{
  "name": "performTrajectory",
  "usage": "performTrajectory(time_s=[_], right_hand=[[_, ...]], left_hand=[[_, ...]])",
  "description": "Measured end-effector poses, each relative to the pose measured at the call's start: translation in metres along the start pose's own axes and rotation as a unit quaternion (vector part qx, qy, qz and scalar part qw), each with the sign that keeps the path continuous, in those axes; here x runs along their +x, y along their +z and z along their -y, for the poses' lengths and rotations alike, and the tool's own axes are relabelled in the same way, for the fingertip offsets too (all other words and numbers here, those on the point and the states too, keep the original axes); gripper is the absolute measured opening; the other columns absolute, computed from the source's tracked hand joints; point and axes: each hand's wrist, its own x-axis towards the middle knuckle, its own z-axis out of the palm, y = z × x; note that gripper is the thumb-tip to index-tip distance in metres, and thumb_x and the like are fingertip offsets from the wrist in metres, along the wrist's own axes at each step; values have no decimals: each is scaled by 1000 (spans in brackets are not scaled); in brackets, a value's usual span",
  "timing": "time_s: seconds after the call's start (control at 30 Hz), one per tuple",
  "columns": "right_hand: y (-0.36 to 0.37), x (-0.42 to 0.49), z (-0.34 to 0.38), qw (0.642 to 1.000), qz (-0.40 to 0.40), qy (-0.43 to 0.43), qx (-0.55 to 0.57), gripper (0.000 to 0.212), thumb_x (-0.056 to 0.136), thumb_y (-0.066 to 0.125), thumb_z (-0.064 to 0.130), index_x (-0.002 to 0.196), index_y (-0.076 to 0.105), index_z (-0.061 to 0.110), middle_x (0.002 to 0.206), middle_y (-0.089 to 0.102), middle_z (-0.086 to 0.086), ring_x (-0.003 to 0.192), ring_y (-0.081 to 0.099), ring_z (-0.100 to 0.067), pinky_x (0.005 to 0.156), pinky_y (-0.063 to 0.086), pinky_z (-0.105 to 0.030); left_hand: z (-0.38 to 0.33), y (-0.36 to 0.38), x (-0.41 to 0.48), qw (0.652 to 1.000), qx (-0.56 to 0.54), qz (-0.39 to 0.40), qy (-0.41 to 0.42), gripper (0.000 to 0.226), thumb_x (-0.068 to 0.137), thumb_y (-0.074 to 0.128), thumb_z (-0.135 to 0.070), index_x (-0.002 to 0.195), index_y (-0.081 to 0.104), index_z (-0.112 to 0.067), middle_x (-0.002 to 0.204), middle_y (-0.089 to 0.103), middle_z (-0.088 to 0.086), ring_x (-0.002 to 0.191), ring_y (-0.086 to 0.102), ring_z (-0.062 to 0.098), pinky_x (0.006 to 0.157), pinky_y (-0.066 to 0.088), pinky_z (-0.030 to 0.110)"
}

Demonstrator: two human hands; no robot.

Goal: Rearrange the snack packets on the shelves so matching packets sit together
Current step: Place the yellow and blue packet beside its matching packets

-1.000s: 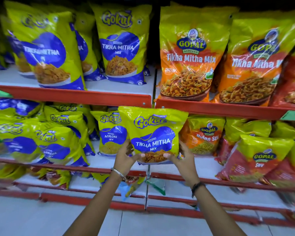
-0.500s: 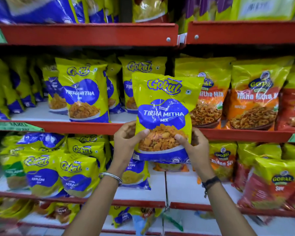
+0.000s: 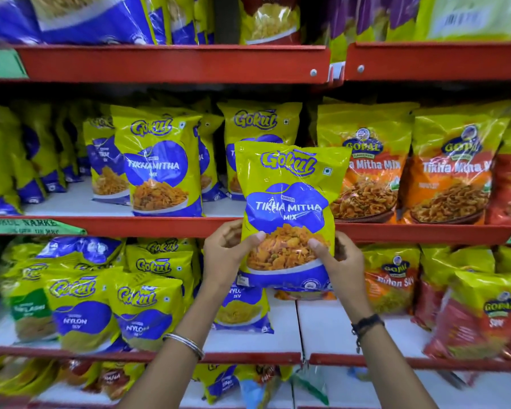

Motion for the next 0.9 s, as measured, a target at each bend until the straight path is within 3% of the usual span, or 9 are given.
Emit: performTrajectory(time_s=[0.17, 0.3, 0.47, 0.57, 0.6, 0.73, 0.83, 0.9], right_hand=[[8, 7, 11, 1000, 7, -13, 17, 39, 71, 71, 48, 100, 68, 23, 91, 75, 6, 82, 69, -11, 72, 53, -31], [21, 32, 26, 999, 10, -49, 0, 44, 73, 71, 47, 106, 67, 19, 100, 74, 2, 94, 69, -16, 84, 55, -38], [50, 72, 33, 997, 23, -77, -9, 53, 74, 72, 42, 120, 61, 17, 109, 72, 3, 101, 68, -11, 88, 54, -35], [63, 91, 27, 995, 33, -87, -27, 61, 75, 72, 44, 127, 55, 17, 120, 68, 1, 110, 64, -11, 95, 52, -39], [67, 95, 23, 995, 38, -84, -32, 62, 76, 72, 44, 129, 54, 19, 122, 67, 2, 112, 63, -10, 97, 52, -41], [75, 105, 5, 996, 38, -61, -57, 57, 78, 71, 42, 129, 53, 23, 119, 66, 12, 112, 63, -6, 98, 51, -43], [80, 114, -1, 995, 28, -47, -81, 47, 81, 70, 39, 123, 57, 24, 109, 68, 16, 104, 65, -4, 93, 53, -41], [81, 121, -2, 993, 20, -36, -108, 42, 82, 69, 39, 117, 61, 19, 102, 70, 9, 97, 66, -7, 90, 53, -43]], left_hand=[[-8, -1, 8, 999, -11, -4, 34, 32, 68, 78, -2, 98, 68, -2, 81, 77, -4, 78, 68, 10, 68, 55, 21], [-22, -5, 31, 997, 1, -4, 76, 34, 65, 78, -15, 98, 68, -11, 83, 75, -8, 79, 66, 7, 71, 55, 20], [-32, -18, 74, 993, 37, -1, 111, 35, 68, 78, -20, 98, 60, -26, 86, 67, -4, 77, 61, -1, 73, 50, 16], [-24, -25, 97, 990, 68, 3, 126, 35, 79, 70, 0, 107, 54, -14, 85, 63, -3, 74, 59, -8, 69, 47, 9], [-19, -27, 104, 990, 73, 3, 123, 36, 80, 69, 0, 110, 53, -13, 88, 64, -2, 76, 60, -8, 70, 48, 9], [1, -33, 121, 991, 102, 11, 92, 45, 75, 71, -30, 115, 53, -21, 104, 68, 5, 95, 64, 10, 82, 53, 24], [10, -32, 138, 990, 117, 14, 74, 35, 79, 70, -21, 111, 56, -18, 102, 68, 2, 91, 65, 6, 82, 54, 25], [12, -30, 151, 989, 140, 17, 50, 38, 78, 71, -24, 111, 57, -11, 107, 68, 6, 95, 64, 13, 86, 53, 33]])
